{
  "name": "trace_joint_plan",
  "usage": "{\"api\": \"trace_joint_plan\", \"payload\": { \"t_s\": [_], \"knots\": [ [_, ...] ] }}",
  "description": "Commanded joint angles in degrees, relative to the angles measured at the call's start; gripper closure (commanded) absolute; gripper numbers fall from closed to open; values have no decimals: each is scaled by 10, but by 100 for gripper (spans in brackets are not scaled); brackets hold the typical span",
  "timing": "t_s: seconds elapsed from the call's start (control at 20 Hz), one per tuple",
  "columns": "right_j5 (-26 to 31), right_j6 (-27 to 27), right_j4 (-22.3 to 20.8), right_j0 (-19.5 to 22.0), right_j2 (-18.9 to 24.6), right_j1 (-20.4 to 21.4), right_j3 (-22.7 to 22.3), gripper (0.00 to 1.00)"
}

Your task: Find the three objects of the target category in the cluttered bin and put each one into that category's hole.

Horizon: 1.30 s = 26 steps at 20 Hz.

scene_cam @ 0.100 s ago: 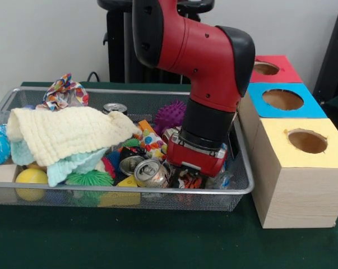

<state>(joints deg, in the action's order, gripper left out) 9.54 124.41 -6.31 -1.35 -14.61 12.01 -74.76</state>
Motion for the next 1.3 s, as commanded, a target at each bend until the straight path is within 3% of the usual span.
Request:
{"api": "trace_joint_plan", "payload": {
  "t_s": [0.05, 0.35, 0.55, 0.65, 1.0, 1.3],
  "knots": [
    [76, 15, 7, 28, 68, -65, 15, 100],
    [115, 5, 4, 32, 70, -60, 20, 100],
    [115, 47, 29, 28, 65, -52, 11, 100],
    [132, 44, 33, 32, 70, -33, -2, 100],
    [231, 32, 61, 38, 79, 146, -117, 100],
    [283, 43, 83, 42, 63, 220, -146, 100]
  ]
}}
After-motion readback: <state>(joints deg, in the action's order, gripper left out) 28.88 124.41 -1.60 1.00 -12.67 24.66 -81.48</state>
